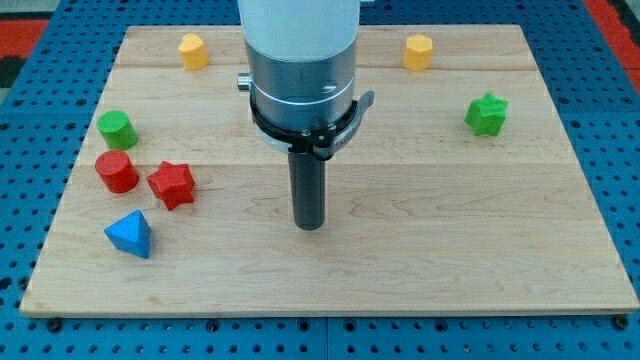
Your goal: Place the red star towards the bottom right corner
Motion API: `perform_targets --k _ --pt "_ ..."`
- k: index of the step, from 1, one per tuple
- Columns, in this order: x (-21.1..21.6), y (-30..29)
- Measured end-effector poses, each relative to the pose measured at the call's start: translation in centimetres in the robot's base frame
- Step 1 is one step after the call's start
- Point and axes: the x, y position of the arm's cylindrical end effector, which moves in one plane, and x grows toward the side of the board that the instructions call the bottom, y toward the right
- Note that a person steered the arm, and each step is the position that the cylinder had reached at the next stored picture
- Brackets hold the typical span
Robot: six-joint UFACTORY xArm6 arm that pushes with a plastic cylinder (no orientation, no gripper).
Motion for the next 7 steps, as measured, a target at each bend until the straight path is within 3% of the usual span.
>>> perform_targets --k 7 --pt "-1.3 -14.7"
